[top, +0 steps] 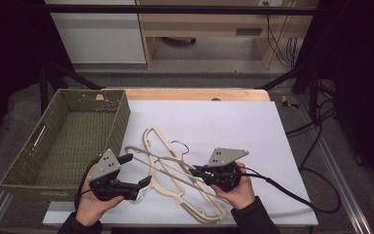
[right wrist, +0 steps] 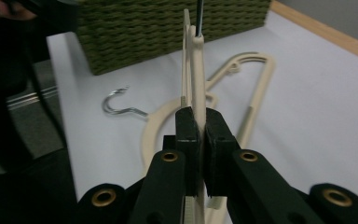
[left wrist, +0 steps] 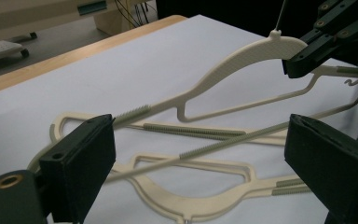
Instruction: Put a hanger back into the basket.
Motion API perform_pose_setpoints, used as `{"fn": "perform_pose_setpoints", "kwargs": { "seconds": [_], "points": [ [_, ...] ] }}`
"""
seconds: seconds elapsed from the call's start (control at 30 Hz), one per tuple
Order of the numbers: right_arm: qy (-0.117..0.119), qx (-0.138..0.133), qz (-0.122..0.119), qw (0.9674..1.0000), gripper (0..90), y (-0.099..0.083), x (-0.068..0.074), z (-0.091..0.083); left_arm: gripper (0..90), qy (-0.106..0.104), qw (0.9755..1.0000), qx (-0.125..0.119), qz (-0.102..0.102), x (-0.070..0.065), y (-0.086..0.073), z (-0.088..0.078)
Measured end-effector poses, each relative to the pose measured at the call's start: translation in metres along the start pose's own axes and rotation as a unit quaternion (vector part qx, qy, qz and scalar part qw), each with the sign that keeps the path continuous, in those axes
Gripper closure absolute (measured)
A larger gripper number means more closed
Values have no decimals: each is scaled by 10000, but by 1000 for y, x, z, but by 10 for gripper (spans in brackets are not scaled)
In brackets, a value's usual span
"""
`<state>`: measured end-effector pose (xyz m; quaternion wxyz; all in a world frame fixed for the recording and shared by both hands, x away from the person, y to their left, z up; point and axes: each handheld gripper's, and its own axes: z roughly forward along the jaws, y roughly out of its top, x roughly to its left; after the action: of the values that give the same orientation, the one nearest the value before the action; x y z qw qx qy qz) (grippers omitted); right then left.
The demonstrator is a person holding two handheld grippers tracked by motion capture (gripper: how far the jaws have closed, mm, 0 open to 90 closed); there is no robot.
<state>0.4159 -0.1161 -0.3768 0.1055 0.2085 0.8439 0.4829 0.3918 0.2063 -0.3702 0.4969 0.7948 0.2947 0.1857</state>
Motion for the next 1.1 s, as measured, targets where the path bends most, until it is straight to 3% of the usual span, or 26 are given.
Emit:
{"fn": "perform_pose_setpoints", "kwargs": {
  "seconds": [0.03, 0.13, 0.23, 0.37, 0.43, 0.5, 0.57, 0.6, 0.63, 0.83, 0.93, 0.97, 1.1],
  "points": [
    [0, 0, 0, 10000, 868, 0, 0, 0, 100, -29, 10000, 57, 28, -1, 0, 3],
    [333, 137, -166, 9992, 868, 2, 9, 7, 135, -139, 9995, 257, 147, -5, -3, 12],
    [444, 188, -247, 9985, 868, 3, 14, 11, 169, -188, 9989, 358, 245, -8, -5, 18],
    [640, 230, -292, 9973, 868, 4, 20, 13, 295, -345, 9974, 505, 387, -11, -9, 28],
    [715, 306, -381, 9962, 867, 5, 22, 15, 414, -440, 9965, 551, 454, -13, -10, 32],
    [734, 318, -393, 9960, 868, 5, 23, 15, 443, -528, 9953, 597, 544, -16, -10, 34],
    [784, 352, -449, 9953, 868, 5, 24, 15, 562, -544, 9952, 582, 571, -18, -10, 35],
    [784, 352, -449, 9953, 868, 5, 24, 15, 562, -554, 9950, 598, 574, -19, -9, 36],
    [808, 377, -469, 9949, 867, 5, 24, 14, 627, -547, 9950, 581, 592, -19, -9, 35],
    [833, 433, -476, 9944, 862, 6, 23, 10, 663, -515, 9937, 684, 717, -27, -6, 34],
    [639, 400, -498, 9959, 827, 7, 21, 8, 716, -573, 9930, 749, 714, -31, -5, 34],
    [460, 399, -518, 9968, 799, 7, 21, 6, 748, -633, 9927, 772, 684, -34, -4, 34],
    [245, 394, -555, 9974, 758, 6, 19, 5, 779, -660, 9926, 797, 631, -38, -4, 35]
  ]
}}
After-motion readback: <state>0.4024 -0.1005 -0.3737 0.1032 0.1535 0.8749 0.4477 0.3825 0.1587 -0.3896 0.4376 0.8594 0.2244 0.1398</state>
